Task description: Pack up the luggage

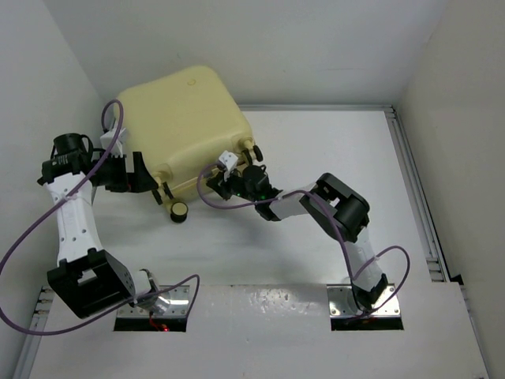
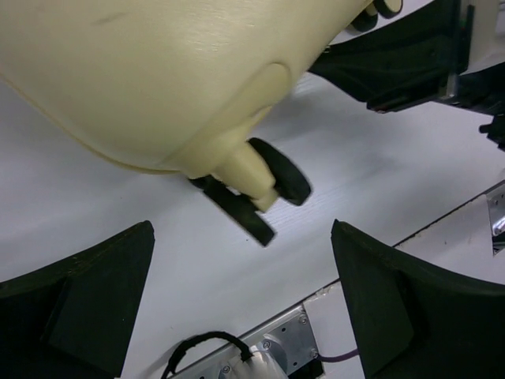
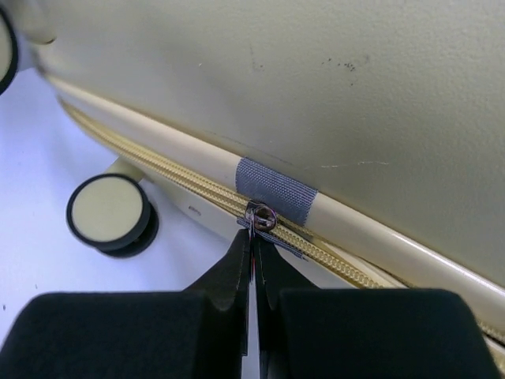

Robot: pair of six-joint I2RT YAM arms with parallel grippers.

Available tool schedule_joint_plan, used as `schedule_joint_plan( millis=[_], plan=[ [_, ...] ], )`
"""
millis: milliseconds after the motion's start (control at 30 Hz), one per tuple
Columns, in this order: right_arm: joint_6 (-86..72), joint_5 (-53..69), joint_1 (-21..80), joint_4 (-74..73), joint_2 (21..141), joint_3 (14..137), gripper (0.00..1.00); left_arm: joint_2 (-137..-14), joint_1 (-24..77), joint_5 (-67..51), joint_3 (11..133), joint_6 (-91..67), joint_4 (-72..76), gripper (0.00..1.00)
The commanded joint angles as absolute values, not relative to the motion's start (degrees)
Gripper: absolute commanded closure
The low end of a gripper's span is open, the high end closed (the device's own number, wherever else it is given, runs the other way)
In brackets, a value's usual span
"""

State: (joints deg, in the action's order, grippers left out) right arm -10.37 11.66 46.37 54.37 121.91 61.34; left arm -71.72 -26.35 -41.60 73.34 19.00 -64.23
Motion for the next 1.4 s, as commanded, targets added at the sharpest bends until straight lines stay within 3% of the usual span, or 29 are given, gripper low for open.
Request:
schedule_joint_plan(
  millis=[0,467,700,900,1367],
  plan=[
    [-8.6,8.4,48.5,61.9,122.6,68.2,1.00,-70.0,-26.9,-43.2,75.5,19.2,-65.3,0.01],
    [-5.2,-2.1,50.4,59.9,123.7,69.9,1.00,-71.6,-18.6,-21.5,66.4,3.3,-50.2,0.01],
    [-4.2,-5.2,50.7,58.9,123.9,70.5,1.00,-72.2,-14.1,-16.3,66.4,-2.0,-45.1,0.01],
    [-3.7,-5.6,50.4,58.8,123.8,69.9,1.00,-73.5,-10.8,-8.4,65.8,-2.9,-44.6,0.01],
    [-2.8,-6.1,50.4,59.1,123.8,69.2,1.00,-74.2,-6.6,-3.2,70.1,-0.1,-51.1,0.01]
  ],
)
